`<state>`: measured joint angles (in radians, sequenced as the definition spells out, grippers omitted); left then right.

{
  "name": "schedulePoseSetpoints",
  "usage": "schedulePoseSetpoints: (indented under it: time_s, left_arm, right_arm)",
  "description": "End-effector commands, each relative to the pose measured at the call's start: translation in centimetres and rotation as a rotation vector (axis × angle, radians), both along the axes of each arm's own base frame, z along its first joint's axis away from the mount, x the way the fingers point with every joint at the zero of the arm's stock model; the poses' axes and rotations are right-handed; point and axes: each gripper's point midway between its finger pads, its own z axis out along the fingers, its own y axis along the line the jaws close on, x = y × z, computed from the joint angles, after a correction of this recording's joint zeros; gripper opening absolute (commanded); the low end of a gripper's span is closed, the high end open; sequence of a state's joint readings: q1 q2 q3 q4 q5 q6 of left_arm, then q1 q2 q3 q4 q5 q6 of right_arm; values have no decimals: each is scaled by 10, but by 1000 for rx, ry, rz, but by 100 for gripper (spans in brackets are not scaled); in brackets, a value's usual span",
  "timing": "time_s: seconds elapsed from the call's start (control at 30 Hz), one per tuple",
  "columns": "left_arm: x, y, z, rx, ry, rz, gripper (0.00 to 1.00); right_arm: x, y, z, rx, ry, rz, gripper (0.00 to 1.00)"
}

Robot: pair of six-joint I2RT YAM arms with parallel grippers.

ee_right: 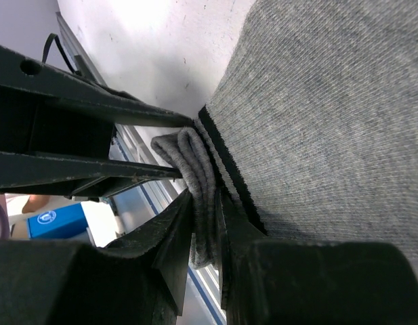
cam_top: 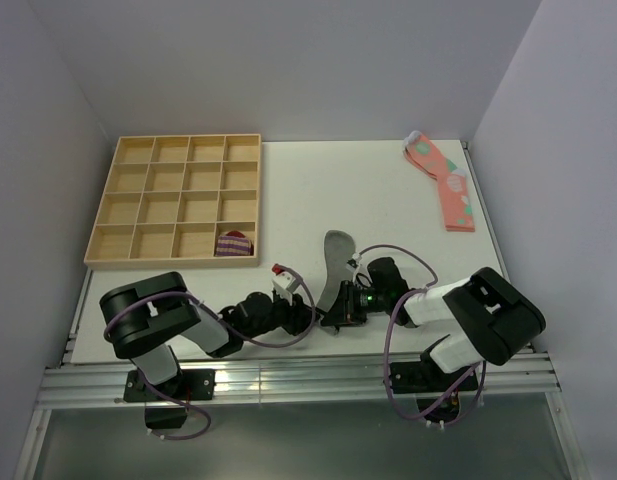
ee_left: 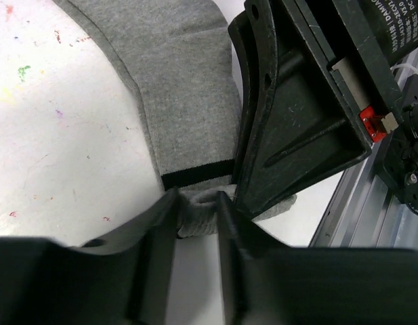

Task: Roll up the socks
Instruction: Roll the sock at the center of the board.

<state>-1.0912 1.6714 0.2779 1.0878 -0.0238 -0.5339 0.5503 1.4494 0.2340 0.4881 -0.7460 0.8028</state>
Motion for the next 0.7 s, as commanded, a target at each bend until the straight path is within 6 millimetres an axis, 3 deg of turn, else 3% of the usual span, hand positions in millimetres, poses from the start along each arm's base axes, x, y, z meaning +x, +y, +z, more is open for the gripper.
schedulePoseSetpoints:
  time_s: [0.0,0.03,0.13,0.17,0.3,0.43,0.63,0.67]
  left_arm:
    - [6,-12,12,-39,-36,2,31]
    - [7,-12,9,-24,-30,7,23]
    - [8,-15,4,1,-21,9,11]
    - [8,-16,2,8,-19,10,1]
    - [7,-21,-2,47,-12,17,0]
    - [1,-18,-19,144,21,36,0]
    - [3,-10,-24,221,58,107,0]
    - [2,-7,-28,247,73,115,0]
  right_arm:
    - [4,-1,-1,-5,-15,-2,26]
    - [4,-1,-1,-8,-15,-3,26]
    - [6,-3,-3,-28,-22,-10,27]
    - [7,-4,-3,-34,-32,-12,28]
    - [12,-10,-7,-81,-70,-37,39]
    - [20,-20,-7,-140,-118,-93,48]
    - [40,-36,12,-206,-259,-197,51]
    - [45,-38,23,-196,-304,-216,51]
